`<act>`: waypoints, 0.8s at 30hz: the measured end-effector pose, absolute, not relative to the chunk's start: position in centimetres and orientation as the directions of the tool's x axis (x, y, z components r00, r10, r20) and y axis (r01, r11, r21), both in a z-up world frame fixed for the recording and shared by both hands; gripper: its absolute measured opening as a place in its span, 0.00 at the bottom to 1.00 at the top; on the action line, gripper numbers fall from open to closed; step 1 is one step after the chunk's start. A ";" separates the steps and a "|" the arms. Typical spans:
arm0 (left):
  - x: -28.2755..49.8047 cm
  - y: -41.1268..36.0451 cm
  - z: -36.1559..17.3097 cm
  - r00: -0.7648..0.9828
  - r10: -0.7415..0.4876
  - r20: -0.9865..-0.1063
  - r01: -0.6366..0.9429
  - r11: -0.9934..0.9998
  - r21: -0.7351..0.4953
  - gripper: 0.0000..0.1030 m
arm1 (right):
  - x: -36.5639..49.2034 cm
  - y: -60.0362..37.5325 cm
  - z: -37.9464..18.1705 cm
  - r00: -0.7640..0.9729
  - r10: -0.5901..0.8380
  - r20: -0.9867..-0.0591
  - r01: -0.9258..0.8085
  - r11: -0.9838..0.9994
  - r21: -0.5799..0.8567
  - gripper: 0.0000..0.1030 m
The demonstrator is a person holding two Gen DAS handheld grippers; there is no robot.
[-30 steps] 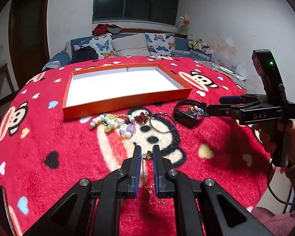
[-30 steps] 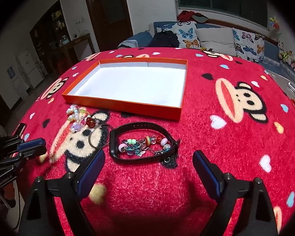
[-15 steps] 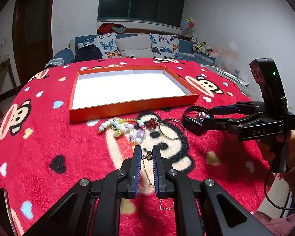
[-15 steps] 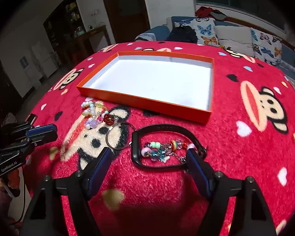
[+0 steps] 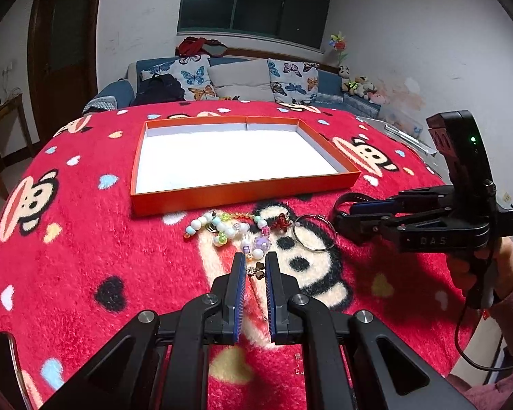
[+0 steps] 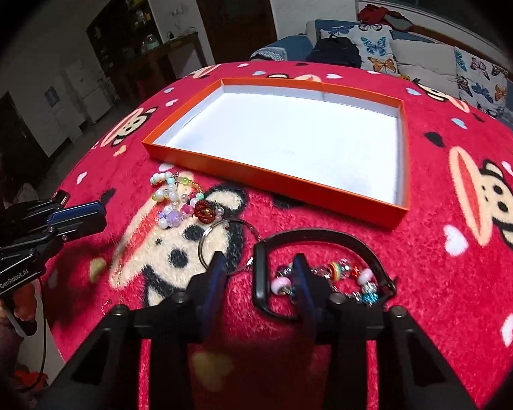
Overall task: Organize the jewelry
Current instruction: 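Grasp the black watch band with the right tool while the left tool holds the gold earring, then lift the black band with the right tool while the left tool carries the earring over the tray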
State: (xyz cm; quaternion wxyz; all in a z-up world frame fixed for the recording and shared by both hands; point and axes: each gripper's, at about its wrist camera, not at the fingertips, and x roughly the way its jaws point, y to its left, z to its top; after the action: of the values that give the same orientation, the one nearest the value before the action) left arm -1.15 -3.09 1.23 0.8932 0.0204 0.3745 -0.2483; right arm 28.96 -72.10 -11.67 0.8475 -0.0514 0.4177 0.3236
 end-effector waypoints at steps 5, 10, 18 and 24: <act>-1.1 -3.0 1.1 0.599 -0.425 -0.679 0.457 0.877 -0.146 0.11 | 29.3 -71.1 -12.0 0.433 0.488 -0.758 -0.606 0.780 0.156 0.23; -1.4 -2.8 1.4 0.609 -0.423 -0.671 0.453 0.880 -0.143 0.11 | 29.1 -71.1 -12.0 0.461 0.464 -0.757 -0.592 0.796 0.127 0.13; -1.8 -2.1 3.8 0.649 -0.419 -0.635 0.453 0.884 -0.120 0.11 | 28.5 -73.5 -8.8 0.505 0.522 -0.687 -0.562 0.803 0.197 0.12; -1.4 -2.1 7.5 0.692 -0.431 -0.579 0.472 0.877 -0.089 0.11 | 29.0 -75.3 -5.3 0.491 0.620 -0.612 -0.569 0.760 0.314 0.12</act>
State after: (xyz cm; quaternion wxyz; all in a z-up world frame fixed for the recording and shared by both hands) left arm -1.35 -2.12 7.53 0.9192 0.0334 0.3059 -0.2456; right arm 29.00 -75.30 -5.34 0.8626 0.0349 0.3687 0.3446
